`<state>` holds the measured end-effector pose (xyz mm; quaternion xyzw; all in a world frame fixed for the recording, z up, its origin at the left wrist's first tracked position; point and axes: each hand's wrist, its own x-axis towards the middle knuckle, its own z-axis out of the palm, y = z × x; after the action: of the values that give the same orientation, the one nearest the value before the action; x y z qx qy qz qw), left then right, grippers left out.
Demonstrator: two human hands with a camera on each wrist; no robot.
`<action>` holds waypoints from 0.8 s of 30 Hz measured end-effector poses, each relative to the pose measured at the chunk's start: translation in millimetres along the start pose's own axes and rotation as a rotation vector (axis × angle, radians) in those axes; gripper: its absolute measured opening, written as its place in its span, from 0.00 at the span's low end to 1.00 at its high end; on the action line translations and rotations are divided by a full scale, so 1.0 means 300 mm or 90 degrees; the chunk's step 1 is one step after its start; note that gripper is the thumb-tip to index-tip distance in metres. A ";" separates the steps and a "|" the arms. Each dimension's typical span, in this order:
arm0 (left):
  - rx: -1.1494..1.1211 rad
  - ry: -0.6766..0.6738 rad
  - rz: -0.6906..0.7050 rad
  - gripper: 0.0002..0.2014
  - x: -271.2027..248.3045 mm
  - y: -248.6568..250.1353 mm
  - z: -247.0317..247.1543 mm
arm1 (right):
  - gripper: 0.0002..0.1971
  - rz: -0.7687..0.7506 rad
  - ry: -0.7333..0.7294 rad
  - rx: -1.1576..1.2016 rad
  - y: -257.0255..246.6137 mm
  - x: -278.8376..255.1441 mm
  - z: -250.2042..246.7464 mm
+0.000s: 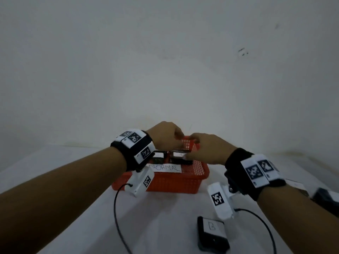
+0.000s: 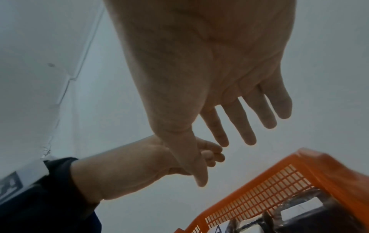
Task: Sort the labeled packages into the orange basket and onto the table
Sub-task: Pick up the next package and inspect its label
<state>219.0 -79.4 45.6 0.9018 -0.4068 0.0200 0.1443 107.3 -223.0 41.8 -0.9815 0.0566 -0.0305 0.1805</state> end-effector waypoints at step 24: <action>0.052 -0.225 0.054 0.52 -0.398 0.245 0.397 | 0.58 0.075 -0.130 0.017 0.277 -0.504 0.283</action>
<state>75.1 -71.5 -68.9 0.8784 -0.4626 -0.1159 0.0329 -44.1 -251.7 -73.2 -0.9719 0.0948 0.0796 0.2000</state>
